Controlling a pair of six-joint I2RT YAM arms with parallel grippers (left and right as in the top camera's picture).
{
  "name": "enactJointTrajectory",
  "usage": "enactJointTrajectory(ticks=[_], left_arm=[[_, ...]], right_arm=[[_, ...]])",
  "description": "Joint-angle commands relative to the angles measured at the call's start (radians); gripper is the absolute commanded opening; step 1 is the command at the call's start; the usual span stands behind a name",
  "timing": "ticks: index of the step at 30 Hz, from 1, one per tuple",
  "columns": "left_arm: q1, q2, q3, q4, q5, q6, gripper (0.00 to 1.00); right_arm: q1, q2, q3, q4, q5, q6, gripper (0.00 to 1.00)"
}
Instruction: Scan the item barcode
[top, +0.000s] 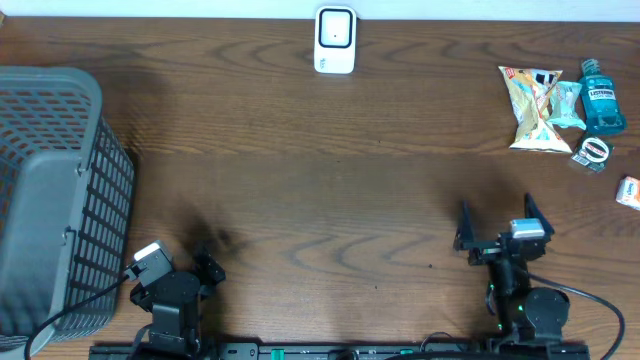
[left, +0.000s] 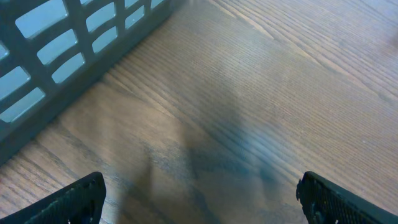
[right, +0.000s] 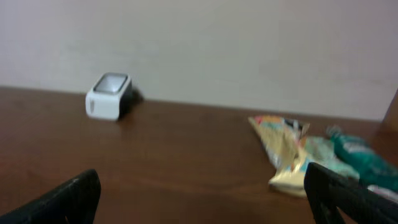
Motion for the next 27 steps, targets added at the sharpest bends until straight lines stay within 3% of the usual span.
enactJointTrajectory(ticks=[1, 24, 27], left_arm=[[0.001, 0.001, -0.004, -0.034, -0.022, -0.005, 0.98], [0.001, -0.004, -0.004, -0.039, -0.049, -0.001, 0.98], [0.019, -0.007, -0.005, 0.028, -0.018, -0.001, 0.98]], right_arm=[[0.011, -0.007, -0.005, -0.046, 0.003, 0.001, 0.99], [0.011, -0.002, -0.005, -0.045, 0.005, 0.001, 0.99], [0.011, -0.002, -0.005, -0.045, 0.005, 0.001, 0.99]])
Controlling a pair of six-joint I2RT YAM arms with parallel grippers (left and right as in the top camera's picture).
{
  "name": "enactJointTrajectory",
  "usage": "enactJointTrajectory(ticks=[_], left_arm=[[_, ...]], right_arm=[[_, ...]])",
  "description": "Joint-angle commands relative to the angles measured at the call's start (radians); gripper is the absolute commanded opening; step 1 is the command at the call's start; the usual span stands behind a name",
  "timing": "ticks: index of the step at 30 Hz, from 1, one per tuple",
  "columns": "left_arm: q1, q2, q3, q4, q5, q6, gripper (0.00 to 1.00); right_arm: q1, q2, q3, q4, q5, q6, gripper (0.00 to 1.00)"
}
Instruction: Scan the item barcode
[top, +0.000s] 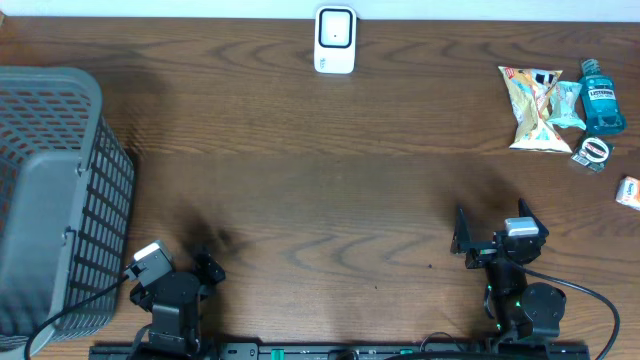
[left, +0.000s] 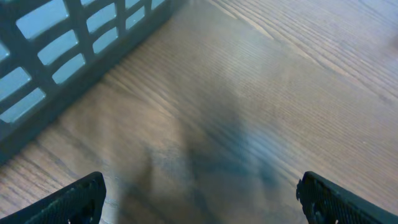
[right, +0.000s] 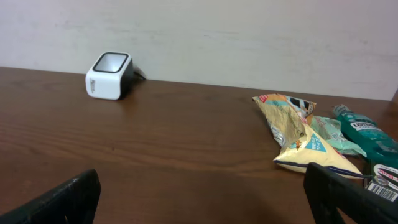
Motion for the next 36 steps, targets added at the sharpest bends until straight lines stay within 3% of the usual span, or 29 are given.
enactJointTrajectory(ticks=[1, 7, 13, 15, 21, 36], left_arm=[[0.022, -0.007, -0.006, 0.065, -0.016, -0.001, 0.98], [0.081, -0.010, -0.059, 0.338, 0.010, 0.039, 0.98], [0.127, -0.019, -0.136, 0.578, 0.164, 0.340, 0.98], [0.135, -0.036, -0.140, 0.584, 0.186, 0.446, 0.98], [0.141, -0.037, -0.140, 0.584, 0.186, 0.555, 0.98], [0.153, -0.037, -0.143, 0.588, 0.277, 0.561, 0.98]], right_arm=[[0.008, -0.002, -0.002, -0.003, 0.005, 0.002, 0.99], [0.008, -0.002, -0.002, -0.003, 0.005, 0.002, 0.99], [0.008, -0.002, -0.002, -0.003, 0.005, 0.002, 0.99], [0.008, -0.002, -0.002, -0.003, 0.005, 0.002, 0.99], [0.008, -0.002, -0.002, -0.003, 0.005, 0.001, 0.99], [0.008, -0.002, -0.002, -0.003, 0.005, 0.001, 0.99]])
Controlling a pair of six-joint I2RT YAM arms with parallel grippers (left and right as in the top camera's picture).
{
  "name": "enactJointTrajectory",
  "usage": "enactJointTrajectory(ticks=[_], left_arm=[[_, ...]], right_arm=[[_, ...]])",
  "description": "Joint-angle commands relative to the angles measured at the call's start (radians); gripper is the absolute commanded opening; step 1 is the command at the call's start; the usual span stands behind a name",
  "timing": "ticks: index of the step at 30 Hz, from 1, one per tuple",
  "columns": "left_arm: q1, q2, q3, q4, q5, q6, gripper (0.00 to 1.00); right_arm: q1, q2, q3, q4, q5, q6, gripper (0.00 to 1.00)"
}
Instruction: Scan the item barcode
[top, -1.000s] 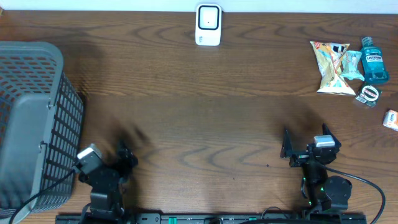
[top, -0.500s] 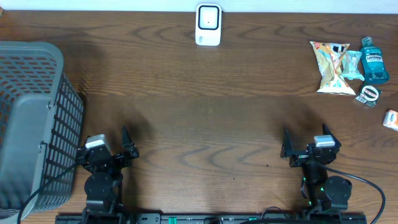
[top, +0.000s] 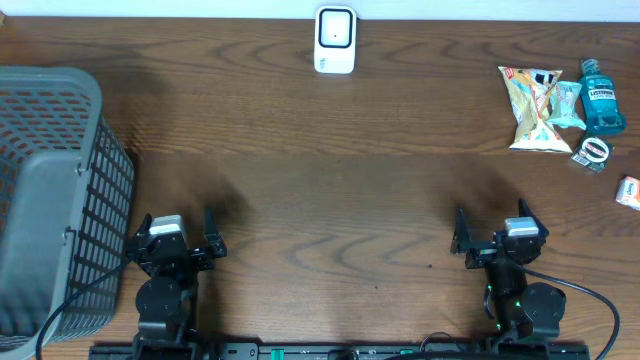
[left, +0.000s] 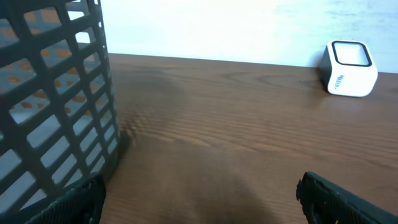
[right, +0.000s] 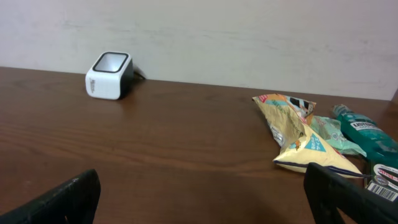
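Observation:
A white barcode scanner (top: 334, 40) stands at the far middle edge of the table, also in the left wrist view (left: 349, 68) and the right wrist view (right: 109, 75). The items lie at the far right: a yellow snack bag (top: 532, 108) (right: 297, 138), a teal packet (top: 566, 104), a blue-green mouthwash bottle (top: 603, 96) (right: 367, 133), a small round tape (top: 594, 152) and a small orange box (top: 629, 192). My left gripper (top: 173, 228) (left: 199, 199) is open near the front left, holding nothing. My right gripper (top: 492, 223) (right: 199, 199) is open at the front right, holding nothing.
A tall grey slatted basket (top: 50, 190) (left: 50, 93) stands at the left edge, close beside my left gripper. The wooden table (top: 320, 180) meets a pale wall at its far edge.
My left gripper has lifted its aim from looking down at the table by the basket to facing level toward the scanner, and now stands squared forward. The right arm has not moved.
First both grippers were open near the front edge, the left tilted down at the table, the right facing the scanner and items in a blurred view. Then the right had settled slightly nearer with a sharp view. Now the left also faces forward.

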Motion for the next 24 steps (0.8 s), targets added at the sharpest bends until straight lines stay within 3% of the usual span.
enactJointTrajectory(ticks=[1, 4, 24], left_arm=[[0.020, -0.011, -0.031, -0.003, 0.071, 0.019, 0.97], [0.049, -0.011, -0.033, -0.002, 0.122, 0.010, 0.98], [0.061, -0.010, -0.035, 0.005, 0.121, -0.006, 0.98]], right_arm=[[0.008, -0.002, -0.002, -0.003, 0.004, 0.002, 0.99], [0.008, -0.002, -0.002, -0.003, 0.004, 0.002, 0.99], [0.008, -0.002, -0.002, -0.003, 0.004, 0.002, 0.99]])
